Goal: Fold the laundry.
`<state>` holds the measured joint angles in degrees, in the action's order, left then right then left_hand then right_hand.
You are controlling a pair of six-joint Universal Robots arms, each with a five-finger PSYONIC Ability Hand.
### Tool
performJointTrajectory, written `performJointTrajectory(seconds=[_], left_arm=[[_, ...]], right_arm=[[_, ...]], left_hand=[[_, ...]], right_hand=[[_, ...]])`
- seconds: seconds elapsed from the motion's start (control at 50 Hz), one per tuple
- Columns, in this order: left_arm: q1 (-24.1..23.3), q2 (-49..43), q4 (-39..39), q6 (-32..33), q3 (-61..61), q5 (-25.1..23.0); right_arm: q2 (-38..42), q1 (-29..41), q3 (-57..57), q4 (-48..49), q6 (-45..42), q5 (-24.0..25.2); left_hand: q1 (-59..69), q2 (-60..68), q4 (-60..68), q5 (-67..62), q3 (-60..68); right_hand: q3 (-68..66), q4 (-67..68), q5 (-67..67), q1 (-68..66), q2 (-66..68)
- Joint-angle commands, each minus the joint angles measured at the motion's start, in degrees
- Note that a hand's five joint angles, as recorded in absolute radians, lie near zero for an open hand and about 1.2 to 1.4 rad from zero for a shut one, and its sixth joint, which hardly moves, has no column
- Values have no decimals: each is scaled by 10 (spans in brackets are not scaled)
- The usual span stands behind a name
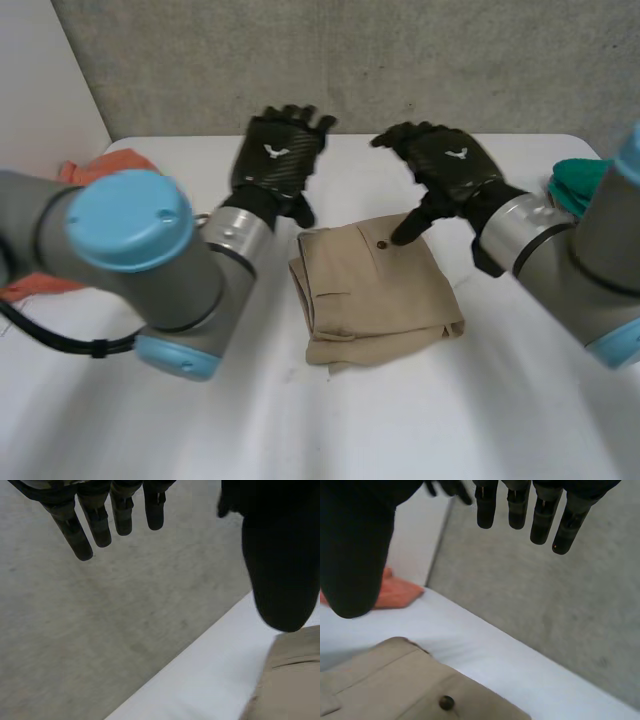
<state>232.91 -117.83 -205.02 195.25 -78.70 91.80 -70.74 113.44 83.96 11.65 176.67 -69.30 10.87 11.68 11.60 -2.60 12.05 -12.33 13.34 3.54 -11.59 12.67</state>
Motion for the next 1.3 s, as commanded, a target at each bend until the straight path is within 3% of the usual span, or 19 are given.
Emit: performJointTrajectory(seconds=[0.02,0.18,0.32,0.52,0.72,0.84,0.92,1.04,1.3], left_arm=[[-45,-117,103,-16,140,0],[-54,-223,214,-19,213,26],[-52,-253,251,-14,213,59],[-54,-187,251,-16,212,45],[-38,-60,251,-18,172,-36],[-11,50,258,-27,114,-125],[12,97,271,-47,85,-196],[42,133,300,-81,65,-269],[50,134,300,-96,47,-277]], right_arm=[[113,-33,-127,-165,-14,-15],[212,-37,-187,-204,-80,-29],[271,-38,-194,-209,-176,-45],[219,-32,-189,-204,-219,-58],[90,-37,-94,-107,-193,-61],[-18,-34,52,-24,-191,-81],[-48,-29,151,39,-191,-80],[-42,-2,245,112,-186,-78],[92,31,234,213,-197,-85]], left_hand=[[3,-5,-4,14,-8],[27,19,20,-10,15],[25,17,18,-8,14],[9,0,1,9,-3],[2,-6,-5,15,-10],[9,0,1,9,-3],[14,6,6,4,2],[15,7,8,2,3],[12,4,5,5,0]], right_hand=[[23,-33,-35,16,-27],[23,-33,-35,16,-27],[23,-33,-35,16,-27],[23,-33,-35,16,-27],[23,-33,-35,16,-27],[23,-33,-35,16,-27],[23,-33,-35,16,-27],[23,-33,-35,16,-27],[23,-33,-35,16,-27]])
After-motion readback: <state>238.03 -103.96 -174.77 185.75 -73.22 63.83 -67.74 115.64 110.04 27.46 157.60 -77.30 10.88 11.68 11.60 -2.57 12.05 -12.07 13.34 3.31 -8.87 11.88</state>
